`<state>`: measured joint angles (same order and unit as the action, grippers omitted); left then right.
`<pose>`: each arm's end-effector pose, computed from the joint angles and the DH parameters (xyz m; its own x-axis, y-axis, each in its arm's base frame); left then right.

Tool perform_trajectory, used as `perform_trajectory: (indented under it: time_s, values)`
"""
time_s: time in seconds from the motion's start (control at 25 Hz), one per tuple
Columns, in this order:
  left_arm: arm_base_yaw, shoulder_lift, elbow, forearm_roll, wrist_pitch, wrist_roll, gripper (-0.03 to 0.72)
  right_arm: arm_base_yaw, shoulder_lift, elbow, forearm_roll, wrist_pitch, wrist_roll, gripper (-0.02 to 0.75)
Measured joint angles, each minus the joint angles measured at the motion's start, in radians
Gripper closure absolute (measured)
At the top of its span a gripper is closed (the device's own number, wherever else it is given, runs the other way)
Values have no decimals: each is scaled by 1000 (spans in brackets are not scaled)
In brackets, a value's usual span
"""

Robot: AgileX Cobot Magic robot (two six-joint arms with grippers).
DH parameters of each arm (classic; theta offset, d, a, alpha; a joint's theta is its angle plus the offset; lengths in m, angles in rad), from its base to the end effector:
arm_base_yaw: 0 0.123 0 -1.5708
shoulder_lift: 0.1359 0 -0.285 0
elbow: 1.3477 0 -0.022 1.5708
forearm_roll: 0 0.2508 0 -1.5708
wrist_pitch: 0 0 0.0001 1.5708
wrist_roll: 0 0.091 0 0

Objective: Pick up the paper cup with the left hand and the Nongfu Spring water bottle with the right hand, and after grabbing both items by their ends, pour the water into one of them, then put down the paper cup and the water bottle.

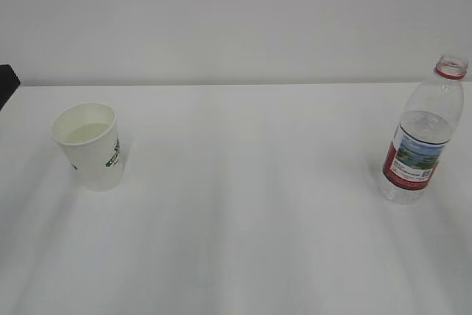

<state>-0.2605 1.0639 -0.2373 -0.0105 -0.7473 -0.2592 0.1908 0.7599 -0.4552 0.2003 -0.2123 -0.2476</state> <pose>0.1816 -0.0477 0.2365 -0.0588 -0.2573 -0.9645 0.2438 0.9333 -0.2638 0.1602 0.0271 0.3119 -0.0015 -0.0529 -0.9986 -0.1486 0.9875 -0.0521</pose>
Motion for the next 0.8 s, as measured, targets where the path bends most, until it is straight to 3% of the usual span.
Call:
perform_trajectory:
  time_s: [0.2,0.8]
  values:
    - [-1,-72,-61,0,161,0,160,0,-39,-2,1,54,0,145]
    - [-1,-253,-173,11,534,0,171,0,-80,-167,-7,428,0,145]
